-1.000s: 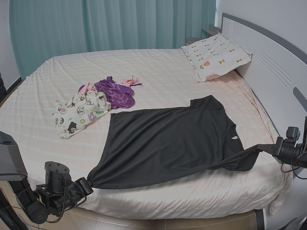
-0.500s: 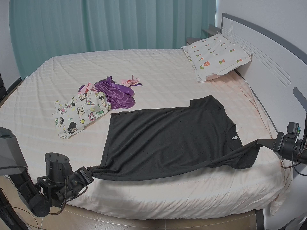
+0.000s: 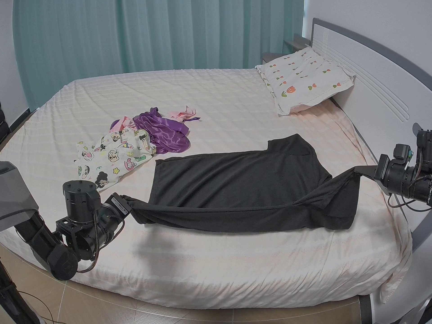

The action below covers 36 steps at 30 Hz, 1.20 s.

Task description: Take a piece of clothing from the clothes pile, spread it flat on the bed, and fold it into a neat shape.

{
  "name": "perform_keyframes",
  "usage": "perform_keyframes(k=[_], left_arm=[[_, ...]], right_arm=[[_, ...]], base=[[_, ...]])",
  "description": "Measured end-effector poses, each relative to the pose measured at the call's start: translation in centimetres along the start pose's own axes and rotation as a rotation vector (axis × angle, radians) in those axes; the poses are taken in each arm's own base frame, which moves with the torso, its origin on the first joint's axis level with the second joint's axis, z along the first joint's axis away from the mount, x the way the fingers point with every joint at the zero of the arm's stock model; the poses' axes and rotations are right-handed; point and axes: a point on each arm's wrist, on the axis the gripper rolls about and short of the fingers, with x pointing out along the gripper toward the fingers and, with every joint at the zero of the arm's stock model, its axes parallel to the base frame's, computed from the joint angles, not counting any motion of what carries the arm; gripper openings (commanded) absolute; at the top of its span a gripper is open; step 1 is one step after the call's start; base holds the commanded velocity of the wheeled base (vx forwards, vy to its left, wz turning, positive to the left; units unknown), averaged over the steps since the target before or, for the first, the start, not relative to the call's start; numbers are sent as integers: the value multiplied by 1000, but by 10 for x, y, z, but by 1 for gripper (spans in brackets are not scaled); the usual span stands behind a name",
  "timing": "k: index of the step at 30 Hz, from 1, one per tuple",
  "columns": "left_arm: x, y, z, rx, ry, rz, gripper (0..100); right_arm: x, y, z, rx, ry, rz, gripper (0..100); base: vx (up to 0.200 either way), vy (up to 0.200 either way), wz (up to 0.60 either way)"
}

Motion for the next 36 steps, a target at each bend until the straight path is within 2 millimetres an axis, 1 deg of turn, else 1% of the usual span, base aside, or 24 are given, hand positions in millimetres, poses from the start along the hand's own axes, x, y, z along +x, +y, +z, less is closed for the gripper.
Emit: perform_keyframes(k=[5,10,17,23,28,36], left_arm=[[10,-9,4,-9,-23,-28,0],[22,-12,2,-7,-19,-24,0],[37,-13,-2,-3,-11,-14,0],[47,-15,-4,-4,-14,-15,0],[56,-16,-4,-7,-22,-17,0],[76,-17,-8,-10,-48,-1,0]], right_arm=[[10,-5,8,8,-5,-14,0],[14,-11,15,15,-22,-29,0],[14,-16,18,22,-28,-42,0],[21,-22,18,27,-25,-51,0],[34,-27,23,5,-74,-27,0],[65,-43,21,-17,-115,-4,0]], base=[[0,0,0],[0,0,0],[0,0,0],[0,0,0],[0,0,0],[0,0,0]])
